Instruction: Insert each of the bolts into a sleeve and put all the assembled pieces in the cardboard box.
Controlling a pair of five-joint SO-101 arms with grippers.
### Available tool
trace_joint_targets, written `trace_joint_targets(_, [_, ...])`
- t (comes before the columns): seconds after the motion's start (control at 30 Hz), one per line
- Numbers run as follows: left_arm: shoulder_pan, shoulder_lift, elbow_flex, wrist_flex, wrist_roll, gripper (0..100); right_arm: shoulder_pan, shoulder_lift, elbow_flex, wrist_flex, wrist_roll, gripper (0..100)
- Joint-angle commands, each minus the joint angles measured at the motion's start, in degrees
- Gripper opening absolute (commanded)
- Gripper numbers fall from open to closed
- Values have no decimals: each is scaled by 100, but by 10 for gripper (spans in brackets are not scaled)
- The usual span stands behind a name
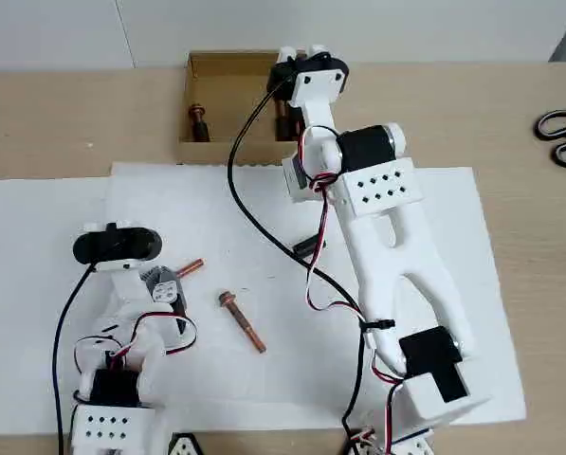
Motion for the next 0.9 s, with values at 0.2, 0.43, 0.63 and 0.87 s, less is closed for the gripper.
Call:
trace_joint_targets(0.2, [-9,-44,-48,18,35,6,13,-233,-220,286,-1503,119])
trace_joint_targets(0.43, [-9,-44,-48,18,35,6,13,-48,9,585,-2022,119])
trace_joint_targets(0.63, [-9,-44,-48,18,35,6,13,-22,35,338,-2382,121])
trace_joint_targets(0.87, [-9,-44,-48,18,35,6,13,66,44,277,-2409,121])
